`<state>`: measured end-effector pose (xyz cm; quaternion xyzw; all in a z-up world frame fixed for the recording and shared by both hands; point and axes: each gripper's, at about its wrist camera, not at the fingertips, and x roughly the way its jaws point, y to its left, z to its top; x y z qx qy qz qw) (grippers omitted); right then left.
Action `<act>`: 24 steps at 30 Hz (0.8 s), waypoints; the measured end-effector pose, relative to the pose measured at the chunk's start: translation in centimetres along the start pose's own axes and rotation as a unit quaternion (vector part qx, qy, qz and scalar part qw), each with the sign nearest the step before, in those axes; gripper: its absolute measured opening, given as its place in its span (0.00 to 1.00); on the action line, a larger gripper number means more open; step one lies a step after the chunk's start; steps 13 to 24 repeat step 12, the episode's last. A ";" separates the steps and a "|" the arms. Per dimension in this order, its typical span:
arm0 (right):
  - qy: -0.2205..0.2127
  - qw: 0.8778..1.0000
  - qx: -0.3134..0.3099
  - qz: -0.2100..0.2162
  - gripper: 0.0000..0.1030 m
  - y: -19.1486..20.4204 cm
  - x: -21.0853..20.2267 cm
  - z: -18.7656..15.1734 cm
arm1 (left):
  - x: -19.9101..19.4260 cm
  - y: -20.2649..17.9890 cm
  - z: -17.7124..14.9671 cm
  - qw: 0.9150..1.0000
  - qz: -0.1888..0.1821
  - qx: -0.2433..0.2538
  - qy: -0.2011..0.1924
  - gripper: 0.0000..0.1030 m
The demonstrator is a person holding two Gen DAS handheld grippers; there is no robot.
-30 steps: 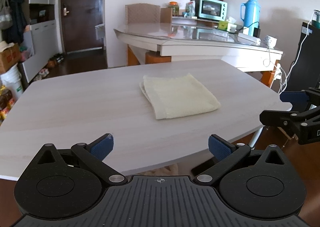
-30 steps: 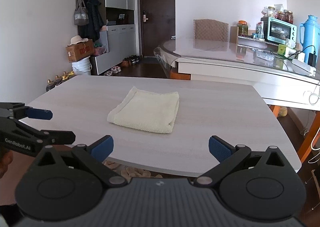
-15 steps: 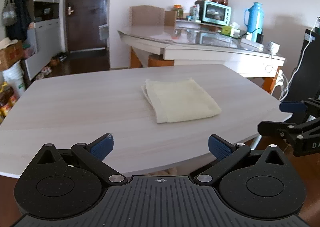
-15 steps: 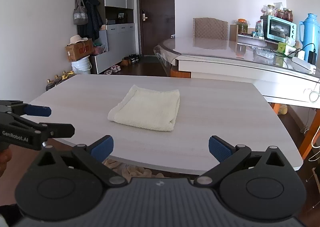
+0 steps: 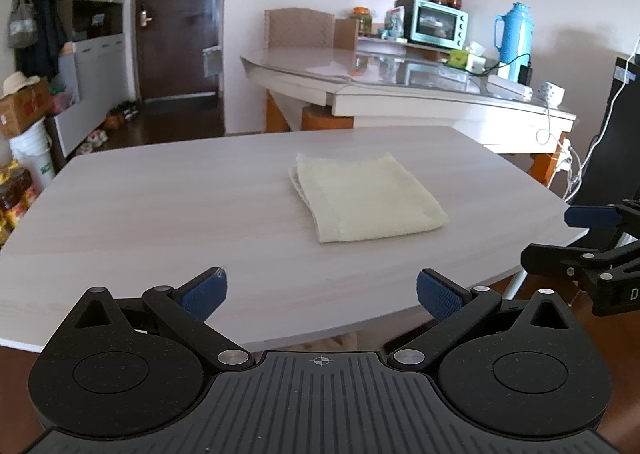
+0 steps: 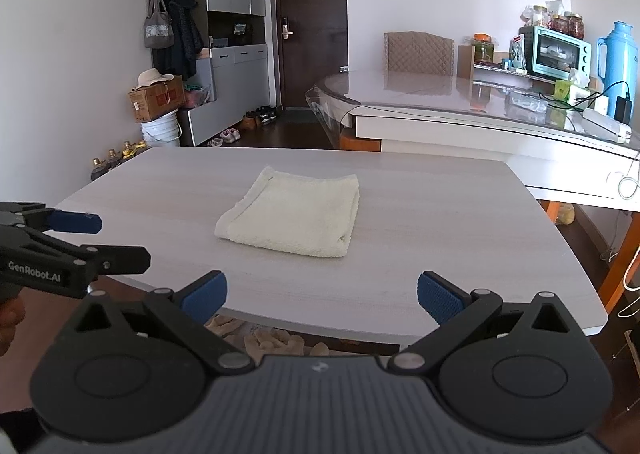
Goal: Fold towel
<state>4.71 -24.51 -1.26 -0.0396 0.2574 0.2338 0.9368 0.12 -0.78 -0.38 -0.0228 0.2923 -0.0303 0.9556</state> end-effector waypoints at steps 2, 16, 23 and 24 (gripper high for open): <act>-0.001 1.000 0.001 -0.001 1.00 0.0 0.0 0.0 | 0.1 0.0 -0.1 1.000 -0.003 -0.001 -0.002 1.00; -0.001 1.000 0.003 -0.002 1.00 0.0 0.0 -0.2 | -0.6 -0.4 0.0 1.000 0.000 0.004 -0.025 1.00; -0.001 1.000 0.003 -0.002 1.00 0.0 0.0 -0.2 | -0.6 -0.4 0.0 1.000 0.000 0.004 -0.025 1.00; -0.001 1.000 0.003 -0.002 1.00 0.0 0.0 -0.2 | -0.6 -0.4 0.0 1.000 0.000 0.004 -0.025 1.00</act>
